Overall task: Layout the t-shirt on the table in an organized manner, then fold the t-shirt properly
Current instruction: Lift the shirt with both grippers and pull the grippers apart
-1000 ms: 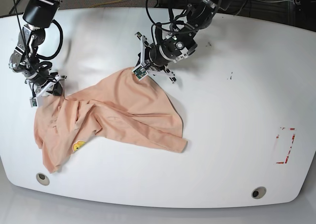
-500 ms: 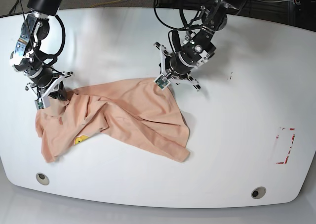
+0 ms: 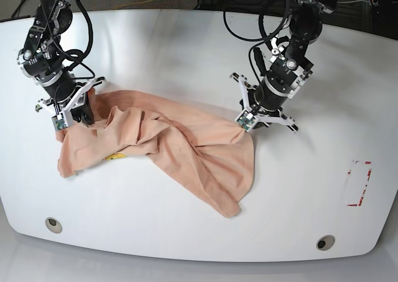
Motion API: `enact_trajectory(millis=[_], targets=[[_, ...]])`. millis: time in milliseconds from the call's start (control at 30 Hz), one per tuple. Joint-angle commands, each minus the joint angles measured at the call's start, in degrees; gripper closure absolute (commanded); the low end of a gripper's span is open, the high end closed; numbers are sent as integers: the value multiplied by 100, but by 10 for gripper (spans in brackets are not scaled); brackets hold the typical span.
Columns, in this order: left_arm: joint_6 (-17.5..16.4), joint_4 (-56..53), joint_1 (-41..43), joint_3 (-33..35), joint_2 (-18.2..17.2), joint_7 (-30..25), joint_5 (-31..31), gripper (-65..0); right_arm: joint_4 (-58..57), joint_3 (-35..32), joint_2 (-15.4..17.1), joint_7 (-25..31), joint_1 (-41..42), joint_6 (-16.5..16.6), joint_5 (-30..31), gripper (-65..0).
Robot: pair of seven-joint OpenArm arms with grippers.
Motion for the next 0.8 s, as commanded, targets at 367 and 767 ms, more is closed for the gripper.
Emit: enact_trajectory(millis=[367, 767], targets=[[33, 357, -264, -528, -42, -96, 1, -26, 16, 471, 235, -181, 738, -36, 41, 0], [33, 471, -880, -712, -42, -96, 1, -26, -63, 700, 648, -621, 1468, -28, 59, 0]])
